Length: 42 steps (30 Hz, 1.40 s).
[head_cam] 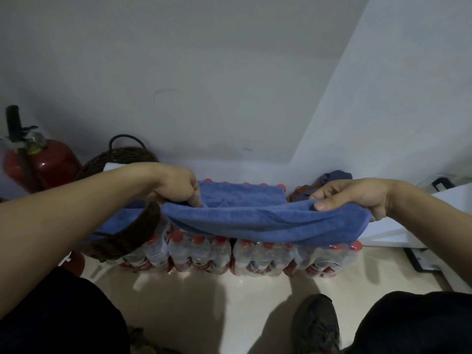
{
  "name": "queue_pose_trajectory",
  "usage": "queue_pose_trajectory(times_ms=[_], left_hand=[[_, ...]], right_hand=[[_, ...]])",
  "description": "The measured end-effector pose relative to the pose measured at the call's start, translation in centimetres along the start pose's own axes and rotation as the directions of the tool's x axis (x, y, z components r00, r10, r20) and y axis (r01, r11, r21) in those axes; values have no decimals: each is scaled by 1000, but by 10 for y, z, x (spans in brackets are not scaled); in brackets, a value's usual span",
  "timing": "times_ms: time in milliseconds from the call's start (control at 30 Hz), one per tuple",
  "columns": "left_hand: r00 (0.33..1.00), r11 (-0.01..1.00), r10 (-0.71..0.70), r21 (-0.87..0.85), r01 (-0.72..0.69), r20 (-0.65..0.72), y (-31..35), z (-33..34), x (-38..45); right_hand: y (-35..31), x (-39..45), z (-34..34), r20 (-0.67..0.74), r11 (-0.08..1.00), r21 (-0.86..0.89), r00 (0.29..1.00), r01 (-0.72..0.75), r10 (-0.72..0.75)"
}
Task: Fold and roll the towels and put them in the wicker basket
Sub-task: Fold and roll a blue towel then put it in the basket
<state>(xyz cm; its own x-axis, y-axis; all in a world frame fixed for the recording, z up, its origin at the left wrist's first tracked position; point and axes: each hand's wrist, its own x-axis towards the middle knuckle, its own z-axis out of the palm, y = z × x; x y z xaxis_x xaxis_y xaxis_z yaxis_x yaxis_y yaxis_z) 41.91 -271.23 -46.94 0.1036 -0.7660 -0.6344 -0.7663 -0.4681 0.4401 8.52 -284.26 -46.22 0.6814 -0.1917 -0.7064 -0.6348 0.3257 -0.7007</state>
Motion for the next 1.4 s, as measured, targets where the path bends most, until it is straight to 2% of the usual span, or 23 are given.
queue_pose_trajectory(times_ms=[100, 167, 300, 400, 500, 600, 800, 900, 1100, 1233, 1400], left_hand=[[1000, 1000, -3, -30, 3, 21, 0, 1, -2], [999, 999, 33, -20, -34, -23, -1, 0, 2], [949, 989, 145, 8, -148, -279, -2, -2, 19], [948, 970, 153, -139, -198, -278, -8, 0, 35], [965, 971, 113, -181, -158, -237, -16, 0, 49], [971, 975, 49, -201, -98, -234, -21, -5, 65], [974, 971, -55, -240, 1, -219, -29, -10, 99], [974, 976, -70, -215, 23, -215, -35, -8, 117], [961, 998, -47, -62, 31, -271, -45, -2, 151], [940, 999, -7, 33, 20, -340, -52, 0, 168], [901, 1000, -4, -12, -1, -434, -53, 2, 192]], right_hand=[[-2, -3, 3, 86, 999, 51, 996, 2, -7], [-2, -2, 6, 112, 999, 42, 993, 24, -28], [-3, 9, 9, -19, 992, -71, 994, 109, -111], [-4, 22, 8, -87, 987, -98, 986, 130, -139], [-5, 32, 4, -115, 982, -138, 982, 131, -147], [-8, 46, -1, -270, 971, -191, 944, 140, -190], [-9, 83, -19, -587, 972, -172, 776, 161, -232], [-4, 104, -32, -675, 938, -346, 692, 9, -256], [6, 140, -54, -681, 785, -566, 680, -252, -272], [20, 162, -64, -720, 725, -603, 619, -334, -313], [31, 183, -72, -708, 691, -613, 654, -383, -266]])
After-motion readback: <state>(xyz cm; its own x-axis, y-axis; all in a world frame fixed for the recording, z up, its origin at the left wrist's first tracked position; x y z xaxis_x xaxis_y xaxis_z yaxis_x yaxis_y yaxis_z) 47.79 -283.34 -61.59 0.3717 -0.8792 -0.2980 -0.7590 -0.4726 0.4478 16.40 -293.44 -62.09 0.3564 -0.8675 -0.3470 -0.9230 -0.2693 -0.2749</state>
